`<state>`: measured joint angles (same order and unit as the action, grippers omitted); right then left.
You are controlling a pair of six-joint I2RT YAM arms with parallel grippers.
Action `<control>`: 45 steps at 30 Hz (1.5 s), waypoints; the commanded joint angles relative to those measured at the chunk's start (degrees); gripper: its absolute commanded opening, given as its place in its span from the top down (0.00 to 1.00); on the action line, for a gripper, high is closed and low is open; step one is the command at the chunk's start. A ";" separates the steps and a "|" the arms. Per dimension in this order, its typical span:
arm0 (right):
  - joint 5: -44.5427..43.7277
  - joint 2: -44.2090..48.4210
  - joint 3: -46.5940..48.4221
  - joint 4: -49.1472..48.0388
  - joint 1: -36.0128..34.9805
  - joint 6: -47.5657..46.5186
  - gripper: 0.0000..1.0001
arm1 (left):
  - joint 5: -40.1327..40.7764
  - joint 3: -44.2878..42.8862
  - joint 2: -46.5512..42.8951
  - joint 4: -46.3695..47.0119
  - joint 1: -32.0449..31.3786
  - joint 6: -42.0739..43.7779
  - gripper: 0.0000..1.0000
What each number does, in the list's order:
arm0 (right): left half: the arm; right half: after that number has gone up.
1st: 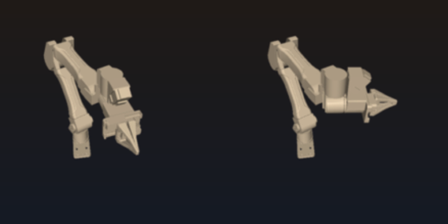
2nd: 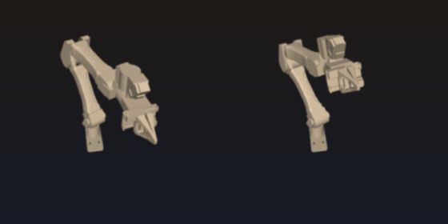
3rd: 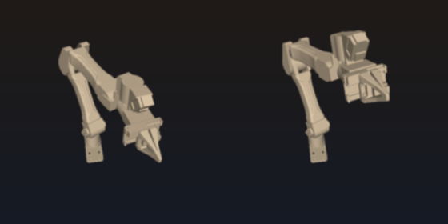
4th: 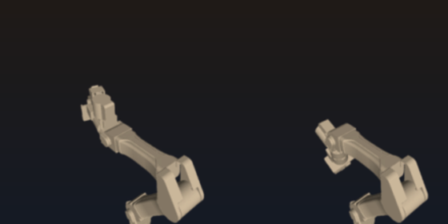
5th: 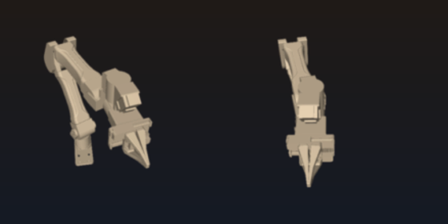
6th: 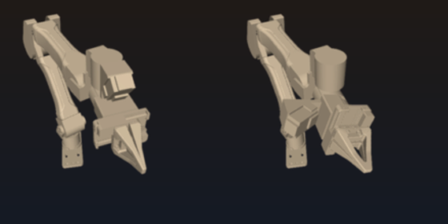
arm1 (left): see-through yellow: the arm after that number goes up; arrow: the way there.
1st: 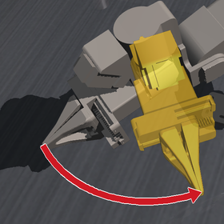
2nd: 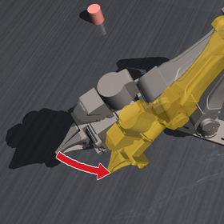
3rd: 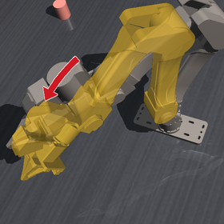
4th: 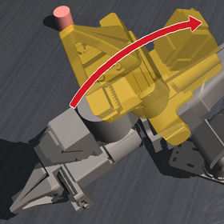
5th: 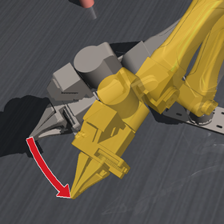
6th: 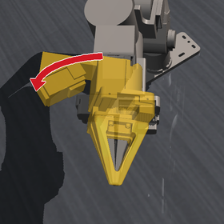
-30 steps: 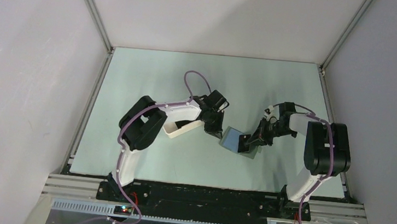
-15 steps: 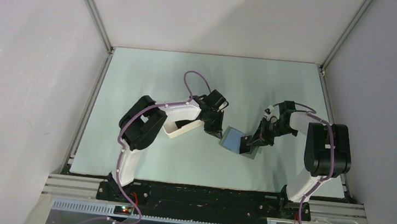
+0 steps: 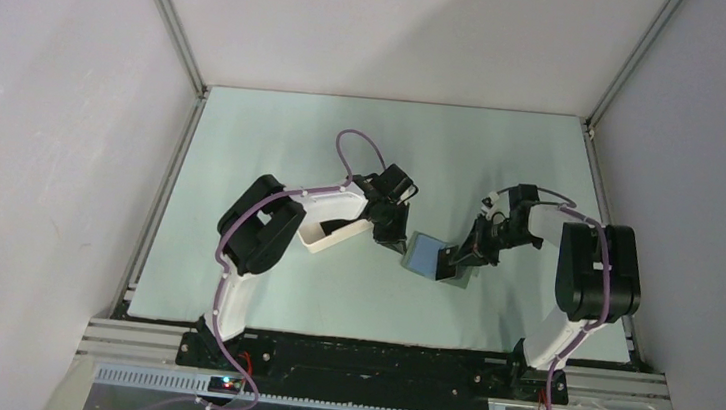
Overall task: Put the credit cards into the card holder
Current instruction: Insert the credit card into the card holder.
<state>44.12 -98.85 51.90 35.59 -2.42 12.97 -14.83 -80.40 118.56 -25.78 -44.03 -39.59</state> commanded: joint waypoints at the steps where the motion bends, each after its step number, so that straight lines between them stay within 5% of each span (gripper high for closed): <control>1: 1.47 -1.05 1.63 -3.49 -0.16 -0.04 1.00 | 1.45 -0.06 2.44 -1.63 -0.35 1.08 0.91; 28: 6.52 -2.63 7.39 0.48 -1.98 -5.67 1.00 | 2.55 0.36 2.97 -3.70 -0.34 2.39 0.99; 45: -3.49 -2.14 8.80 0.42 1.15 -4.52 1.00 | 2.38 -0.11 3.76 -5.30 0.12 4.04 0.99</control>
<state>43.18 -102.43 59.51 37.78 -1.23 7.94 -15.70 -81.12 119.09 -26.50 -44.05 -38.48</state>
